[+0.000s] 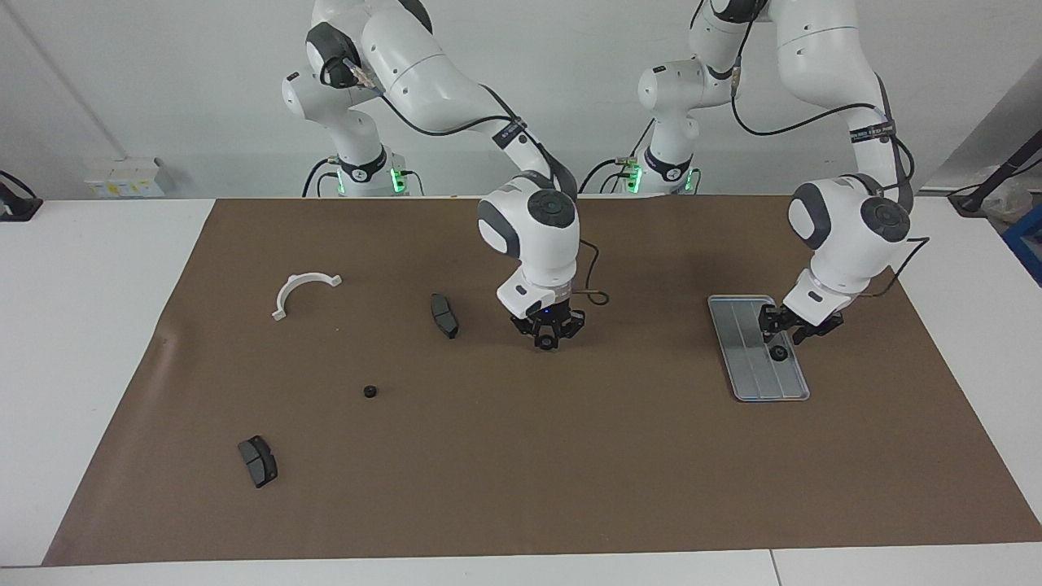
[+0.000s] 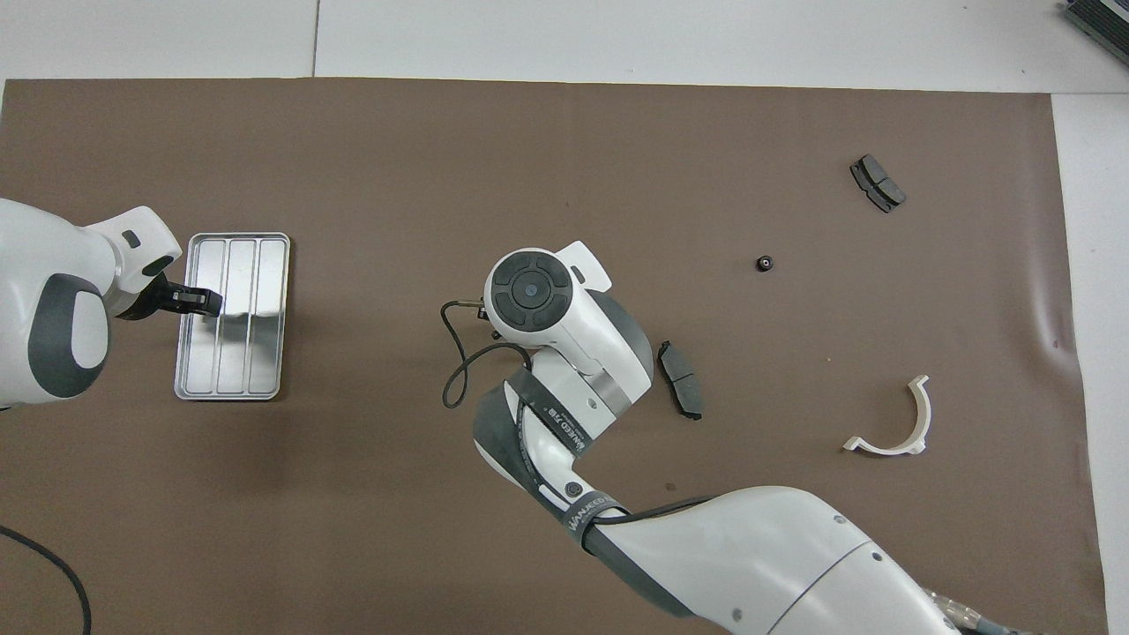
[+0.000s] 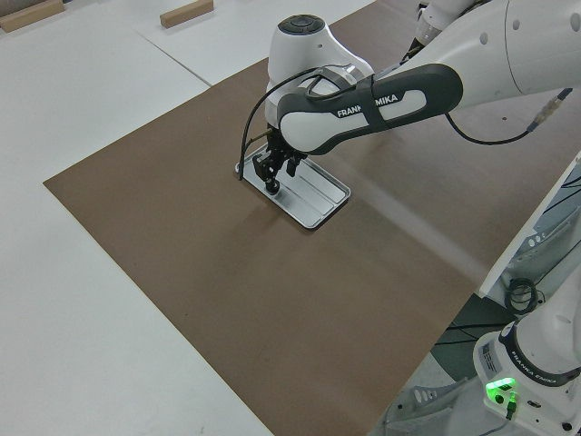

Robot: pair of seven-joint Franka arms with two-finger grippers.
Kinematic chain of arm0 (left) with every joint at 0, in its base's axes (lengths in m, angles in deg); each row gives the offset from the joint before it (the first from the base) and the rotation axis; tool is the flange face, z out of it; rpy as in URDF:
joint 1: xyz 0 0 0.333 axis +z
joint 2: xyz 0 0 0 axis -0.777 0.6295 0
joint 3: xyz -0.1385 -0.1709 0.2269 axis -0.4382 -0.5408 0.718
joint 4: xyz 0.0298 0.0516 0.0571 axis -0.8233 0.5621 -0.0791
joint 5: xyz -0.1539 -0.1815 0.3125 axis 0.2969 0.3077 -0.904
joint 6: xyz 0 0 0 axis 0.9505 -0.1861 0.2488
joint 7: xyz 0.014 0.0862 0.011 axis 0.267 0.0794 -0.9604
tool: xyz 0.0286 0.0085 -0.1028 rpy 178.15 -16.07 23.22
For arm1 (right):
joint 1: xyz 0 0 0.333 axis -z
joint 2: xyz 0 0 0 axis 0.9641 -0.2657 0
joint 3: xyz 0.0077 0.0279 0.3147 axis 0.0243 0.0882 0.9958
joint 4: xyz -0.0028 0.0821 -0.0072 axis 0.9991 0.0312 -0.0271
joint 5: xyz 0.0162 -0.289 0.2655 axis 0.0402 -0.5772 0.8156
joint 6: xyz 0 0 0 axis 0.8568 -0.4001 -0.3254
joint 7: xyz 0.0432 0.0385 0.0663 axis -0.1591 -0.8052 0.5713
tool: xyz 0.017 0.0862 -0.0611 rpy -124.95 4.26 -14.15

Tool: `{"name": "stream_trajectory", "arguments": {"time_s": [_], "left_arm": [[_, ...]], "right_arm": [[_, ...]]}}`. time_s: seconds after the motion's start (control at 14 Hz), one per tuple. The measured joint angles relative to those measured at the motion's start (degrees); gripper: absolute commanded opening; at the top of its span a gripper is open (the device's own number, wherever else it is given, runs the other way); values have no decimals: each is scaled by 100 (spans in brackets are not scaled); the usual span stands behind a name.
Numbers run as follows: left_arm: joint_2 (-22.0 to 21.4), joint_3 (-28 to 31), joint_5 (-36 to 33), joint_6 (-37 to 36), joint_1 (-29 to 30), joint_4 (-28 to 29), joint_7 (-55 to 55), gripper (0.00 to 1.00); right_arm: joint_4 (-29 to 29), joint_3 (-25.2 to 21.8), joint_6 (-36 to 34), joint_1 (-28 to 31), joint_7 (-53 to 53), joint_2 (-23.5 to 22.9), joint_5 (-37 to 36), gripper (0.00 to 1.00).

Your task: Pick bearing gear from pile to tray

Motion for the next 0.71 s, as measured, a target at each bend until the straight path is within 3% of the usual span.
{"name": "stream_trajectory", "arguments": {"time_s": [0.07, 0.36, 0.71], "left_arm": [[-6, -7, 66, 15, -2, -32, -5, 71], [-12, -66, 545, 25, -355, -409, -541, 71], [9, -93, 543, 20, -1895, -662, -2743, 70]], "right_arm": [[-5, -2, 0, 1, 0, -8, 0, 100], [40, -103, 19, 141, -2, -1, -13, 100], [73, -130, 71, 1055, 566, 125, -53, 100]]}}
